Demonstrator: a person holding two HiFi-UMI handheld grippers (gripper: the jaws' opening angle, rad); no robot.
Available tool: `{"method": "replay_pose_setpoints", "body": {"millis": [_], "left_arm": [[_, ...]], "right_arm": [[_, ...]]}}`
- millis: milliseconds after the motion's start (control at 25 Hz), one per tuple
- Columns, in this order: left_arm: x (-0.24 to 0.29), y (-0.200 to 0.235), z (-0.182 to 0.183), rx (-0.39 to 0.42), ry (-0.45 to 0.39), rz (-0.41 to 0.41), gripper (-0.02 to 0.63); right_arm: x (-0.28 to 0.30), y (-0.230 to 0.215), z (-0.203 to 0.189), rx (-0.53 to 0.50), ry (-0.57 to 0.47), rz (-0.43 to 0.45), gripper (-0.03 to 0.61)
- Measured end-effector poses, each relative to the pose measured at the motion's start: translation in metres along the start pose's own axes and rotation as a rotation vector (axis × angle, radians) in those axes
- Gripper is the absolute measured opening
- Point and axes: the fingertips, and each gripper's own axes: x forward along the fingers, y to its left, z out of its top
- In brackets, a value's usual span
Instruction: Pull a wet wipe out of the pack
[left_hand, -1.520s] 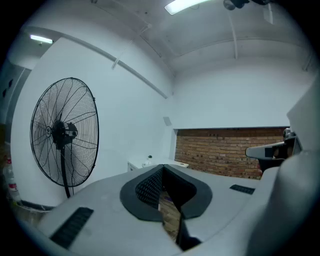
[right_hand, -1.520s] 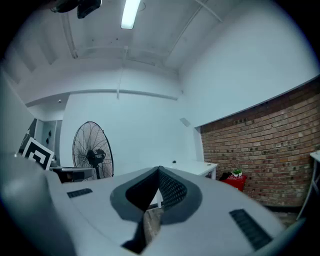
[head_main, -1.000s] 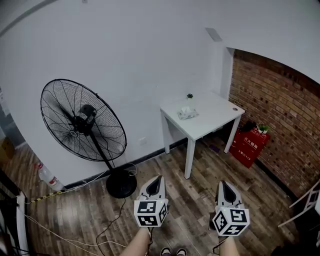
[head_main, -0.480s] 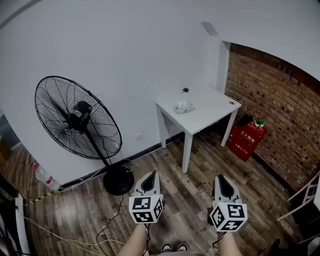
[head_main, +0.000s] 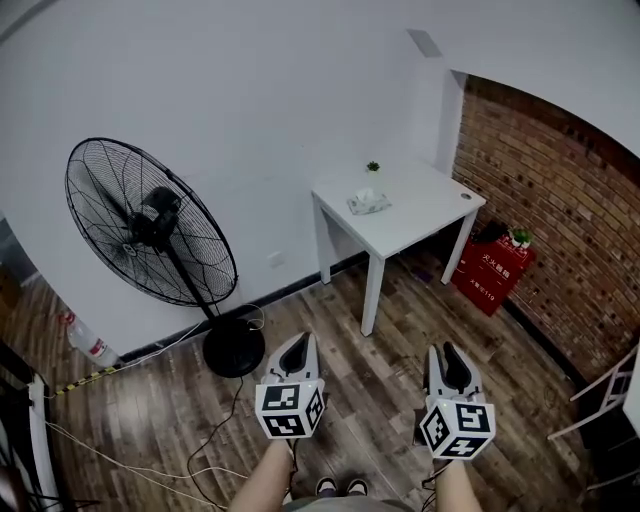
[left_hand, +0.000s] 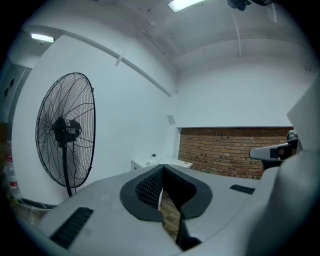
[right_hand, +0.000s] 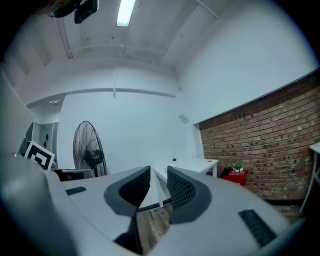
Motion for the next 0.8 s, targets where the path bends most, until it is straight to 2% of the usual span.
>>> {"method": "replay_pose_setpoints", "body": {"millis": [520, 800], "left_arm": [[0.014, -0.024, -0.012, -0.007, 0.023, 0.05, 0.0], [0.048, -0.018, -0.02, -0.021, 0.045, 0.053, 0.0]], "right_arm": [[0.011, -0.05, -0.007, 0.039, 0.018, 0.025, 0.107], [0.038, -0.065, -0.02, 0.053, 0.047, 0.018, 0.111]]}}
